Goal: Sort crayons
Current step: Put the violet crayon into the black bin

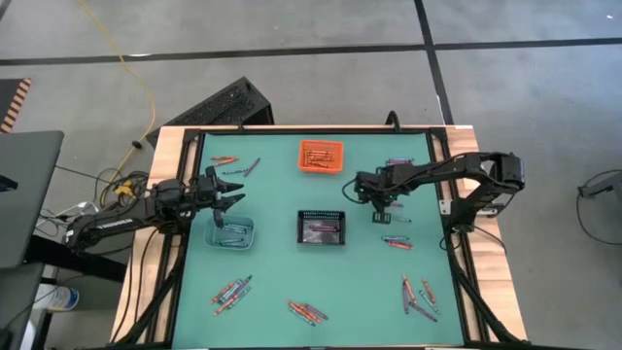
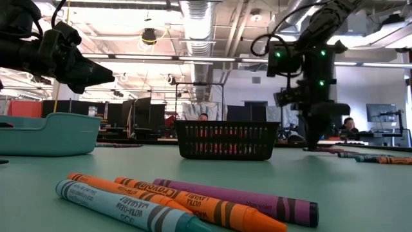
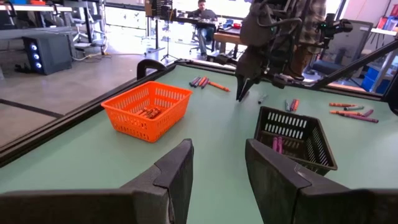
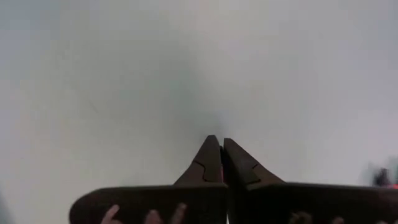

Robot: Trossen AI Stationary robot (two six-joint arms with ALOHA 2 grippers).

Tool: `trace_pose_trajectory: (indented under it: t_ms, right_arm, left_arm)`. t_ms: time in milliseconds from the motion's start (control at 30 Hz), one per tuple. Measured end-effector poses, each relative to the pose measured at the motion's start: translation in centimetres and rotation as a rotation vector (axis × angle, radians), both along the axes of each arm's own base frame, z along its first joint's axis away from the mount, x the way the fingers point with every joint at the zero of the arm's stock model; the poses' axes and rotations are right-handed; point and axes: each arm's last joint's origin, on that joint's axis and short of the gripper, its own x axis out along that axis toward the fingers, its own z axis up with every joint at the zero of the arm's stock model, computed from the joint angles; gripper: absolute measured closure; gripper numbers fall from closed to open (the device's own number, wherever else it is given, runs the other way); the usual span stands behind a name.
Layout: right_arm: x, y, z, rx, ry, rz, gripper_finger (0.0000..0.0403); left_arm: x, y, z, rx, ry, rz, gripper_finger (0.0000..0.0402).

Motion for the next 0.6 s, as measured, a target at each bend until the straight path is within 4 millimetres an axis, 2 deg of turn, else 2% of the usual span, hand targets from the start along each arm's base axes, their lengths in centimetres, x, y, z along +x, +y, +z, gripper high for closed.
trace_pose_trajectory:
  t_ms: [167,300,433,600]
  right_arm:
    - [1.5,-0.2,2.3,-0.022,-0.039,0.011,0.0402]
    - [3.7,0.2,5.4,-0.045,-0.157,0.036,0.0402]
    - [6.4,1.4,9.0,-0.064,-0.374,0.063,0.0403]
    - [9.3,4.1,13.2,-0.065,-0.69,0.152,0.0403]
  left_arm:
    - [0.0,0.0,0.0,0.0,0.0,0.0,0.0267]
    - [0.0,0.0,0.0,0.0,0.0,0.0,0.0267]
    - [0.0,0.0,0.0,0.0,0.0,0.0,0.0267]
    - [0.0,0.0,0.0,0.0,0.0,0.0,0.0267]
